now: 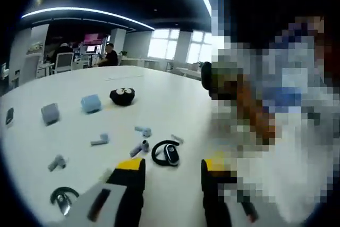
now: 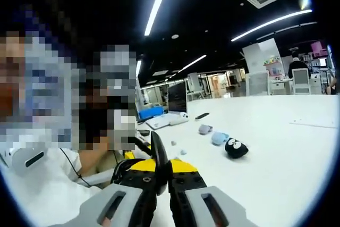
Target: Pick up the earbuds from the table and place the earbuds into the earbud case
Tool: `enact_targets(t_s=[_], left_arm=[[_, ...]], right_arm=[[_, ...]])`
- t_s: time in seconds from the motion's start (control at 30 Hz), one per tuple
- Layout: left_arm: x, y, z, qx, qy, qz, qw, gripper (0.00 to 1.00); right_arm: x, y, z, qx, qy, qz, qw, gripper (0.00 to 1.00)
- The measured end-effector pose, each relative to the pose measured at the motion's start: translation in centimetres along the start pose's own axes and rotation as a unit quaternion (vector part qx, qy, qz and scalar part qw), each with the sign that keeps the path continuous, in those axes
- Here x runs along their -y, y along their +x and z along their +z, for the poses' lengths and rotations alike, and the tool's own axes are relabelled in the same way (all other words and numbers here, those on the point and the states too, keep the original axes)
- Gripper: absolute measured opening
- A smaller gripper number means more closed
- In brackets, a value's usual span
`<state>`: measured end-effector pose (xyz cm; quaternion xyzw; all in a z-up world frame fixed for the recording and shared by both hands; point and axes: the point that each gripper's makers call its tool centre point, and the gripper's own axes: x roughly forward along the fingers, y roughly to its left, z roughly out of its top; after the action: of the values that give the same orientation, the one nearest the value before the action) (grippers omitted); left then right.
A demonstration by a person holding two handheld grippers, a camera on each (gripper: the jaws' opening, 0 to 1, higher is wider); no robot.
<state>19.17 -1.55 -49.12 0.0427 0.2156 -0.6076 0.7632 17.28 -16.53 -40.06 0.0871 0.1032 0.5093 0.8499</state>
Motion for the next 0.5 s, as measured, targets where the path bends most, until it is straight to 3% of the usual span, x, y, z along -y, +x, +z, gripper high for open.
enact_targets(t_s=[0.33,0.5], left_arm=[[-0.4,1.4,0.1,-0.012,0.011,-0.009,0.9998,0.43],[-0.6,1.9,-0.6,-0.027,0.033,0.009,0.999,0.47]], right_arm=[[0.1,-0.1,0.0,0.0,0.008,0.0,1.0,0.06],[-0.6,-0.2,0.0,0.0,-0.004,0.0,1.0,0.06]])
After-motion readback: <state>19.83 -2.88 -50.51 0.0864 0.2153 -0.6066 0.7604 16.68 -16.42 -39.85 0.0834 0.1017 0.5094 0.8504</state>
